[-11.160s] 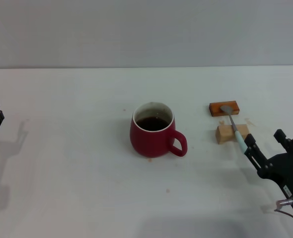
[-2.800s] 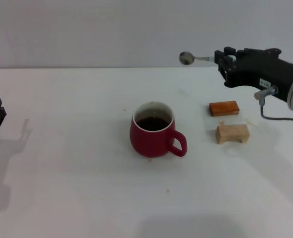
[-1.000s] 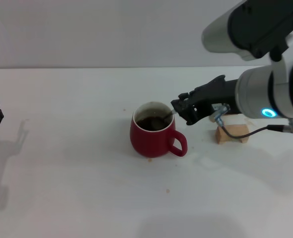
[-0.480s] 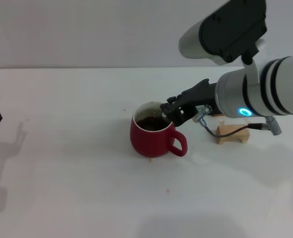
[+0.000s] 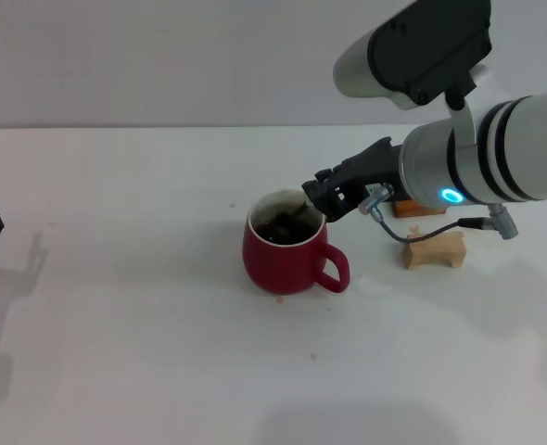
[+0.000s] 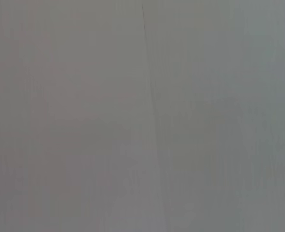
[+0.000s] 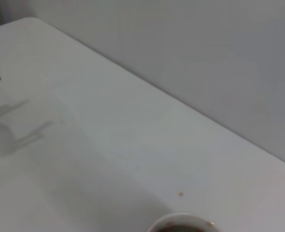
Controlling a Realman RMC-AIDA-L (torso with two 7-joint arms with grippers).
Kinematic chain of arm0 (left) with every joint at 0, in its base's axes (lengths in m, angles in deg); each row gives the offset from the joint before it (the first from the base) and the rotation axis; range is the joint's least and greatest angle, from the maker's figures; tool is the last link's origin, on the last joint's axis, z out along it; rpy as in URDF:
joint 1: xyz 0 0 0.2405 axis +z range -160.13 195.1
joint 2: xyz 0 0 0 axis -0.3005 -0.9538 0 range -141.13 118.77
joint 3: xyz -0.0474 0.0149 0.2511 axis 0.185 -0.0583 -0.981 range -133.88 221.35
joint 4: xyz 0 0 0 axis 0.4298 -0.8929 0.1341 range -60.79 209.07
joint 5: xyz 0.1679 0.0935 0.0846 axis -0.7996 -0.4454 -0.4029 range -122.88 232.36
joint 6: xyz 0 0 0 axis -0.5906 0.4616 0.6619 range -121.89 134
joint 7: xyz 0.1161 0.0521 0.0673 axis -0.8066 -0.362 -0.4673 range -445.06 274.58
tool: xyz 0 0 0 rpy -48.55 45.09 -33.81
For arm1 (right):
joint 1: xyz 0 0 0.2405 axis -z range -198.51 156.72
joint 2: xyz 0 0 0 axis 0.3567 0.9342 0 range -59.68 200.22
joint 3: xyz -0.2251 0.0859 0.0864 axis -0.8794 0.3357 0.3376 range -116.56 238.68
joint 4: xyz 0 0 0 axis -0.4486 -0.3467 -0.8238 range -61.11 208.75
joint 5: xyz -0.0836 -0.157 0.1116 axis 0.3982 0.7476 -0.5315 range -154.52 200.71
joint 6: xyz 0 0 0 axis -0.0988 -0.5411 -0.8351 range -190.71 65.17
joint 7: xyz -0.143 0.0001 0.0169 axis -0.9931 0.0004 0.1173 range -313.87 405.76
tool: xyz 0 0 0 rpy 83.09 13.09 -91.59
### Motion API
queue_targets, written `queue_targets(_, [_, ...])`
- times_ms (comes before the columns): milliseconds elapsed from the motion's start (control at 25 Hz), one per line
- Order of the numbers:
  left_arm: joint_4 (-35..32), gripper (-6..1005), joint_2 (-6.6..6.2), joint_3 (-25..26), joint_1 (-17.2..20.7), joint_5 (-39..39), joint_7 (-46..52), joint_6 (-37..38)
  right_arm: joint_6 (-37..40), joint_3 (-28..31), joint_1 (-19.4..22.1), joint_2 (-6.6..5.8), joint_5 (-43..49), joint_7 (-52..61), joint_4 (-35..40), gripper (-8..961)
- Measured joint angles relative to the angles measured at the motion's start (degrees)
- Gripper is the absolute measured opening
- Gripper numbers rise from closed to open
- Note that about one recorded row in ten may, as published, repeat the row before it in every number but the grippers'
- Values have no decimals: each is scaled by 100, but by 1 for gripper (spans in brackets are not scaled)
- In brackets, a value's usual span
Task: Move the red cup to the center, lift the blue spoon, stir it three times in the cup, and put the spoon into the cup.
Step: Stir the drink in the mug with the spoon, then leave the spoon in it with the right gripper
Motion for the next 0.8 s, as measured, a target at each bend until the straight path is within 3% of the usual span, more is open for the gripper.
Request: queue_targets(800, [9,834,3,-12,27,-36,50,13,-276,-321,172,12,-22,25,-410,190])
